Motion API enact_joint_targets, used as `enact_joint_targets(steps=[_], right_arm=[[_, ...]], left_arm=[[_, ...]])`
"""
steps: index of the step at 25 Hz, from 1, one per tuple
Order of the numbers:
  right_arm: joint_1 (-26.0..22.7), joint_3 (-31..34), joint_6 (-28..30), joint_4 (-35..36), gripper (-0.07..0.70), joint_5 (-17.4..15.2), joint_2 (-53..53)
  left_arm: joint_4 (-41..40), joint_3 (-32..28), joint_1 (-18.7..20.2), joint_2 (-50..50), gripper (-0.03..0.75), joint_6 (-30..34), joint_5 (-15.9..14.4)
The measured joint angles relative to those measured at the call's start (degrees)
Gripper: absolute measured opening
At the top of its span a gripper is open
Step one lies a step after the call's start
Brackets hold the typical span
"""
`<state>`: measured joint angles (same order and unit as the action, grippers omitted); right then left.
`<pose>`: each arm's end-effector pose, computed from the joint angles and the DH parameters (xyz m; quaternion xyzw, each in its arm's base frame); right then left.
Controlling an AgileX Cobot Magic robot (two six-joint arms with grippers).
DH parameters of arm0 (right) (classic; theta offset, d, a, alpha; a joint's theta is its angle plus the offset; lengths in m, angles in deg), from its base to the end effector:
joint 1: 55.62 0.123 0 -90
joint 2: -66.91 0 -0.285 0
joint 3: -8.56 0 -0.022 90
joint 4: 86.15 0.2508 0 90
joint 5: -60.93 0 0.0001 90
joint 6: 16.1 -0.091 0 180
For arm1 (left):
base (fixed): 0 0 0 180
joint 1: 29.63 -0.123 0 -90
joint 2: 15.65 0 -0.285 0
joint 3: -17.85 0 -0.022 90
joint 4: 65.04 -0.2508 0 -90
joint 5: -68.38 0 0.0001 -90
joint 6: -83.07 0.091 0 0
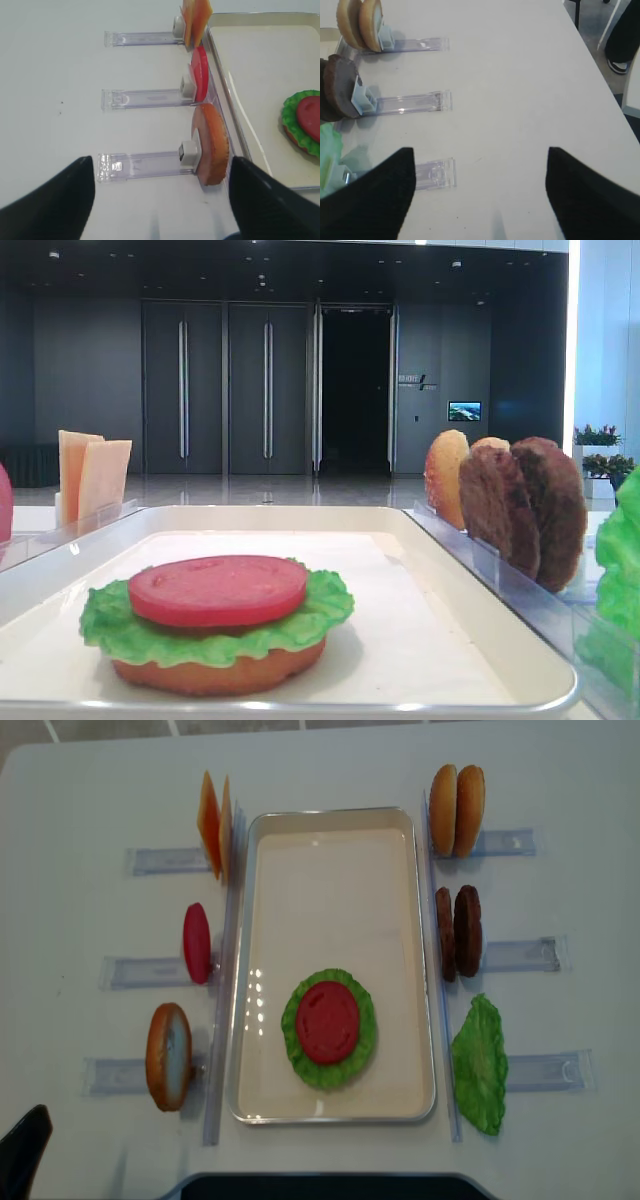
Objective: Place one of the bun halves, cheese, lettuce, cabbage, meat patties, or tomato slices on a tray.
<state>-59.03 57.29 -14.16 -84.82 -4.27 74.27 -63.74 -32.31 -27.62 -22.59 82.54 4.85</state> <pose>-0.0090 0.0025 0.2704 0.0103 0.8715 -0.0113 0.4902 -0.0061 -0.0016 0.2657 0.0119 0.8686 -0.0223 0.4948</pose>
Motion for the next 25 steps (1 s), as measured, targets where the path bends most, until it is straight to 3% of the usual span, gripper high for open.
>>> enact_joint_targets(steps=[25], right_arm=[[0.0,0.0,0.0,0.0,0.541,0.0,0.0]], left_arm=[[0.0,0.0,0.0,0.0,0.639,0.0,0.0]])
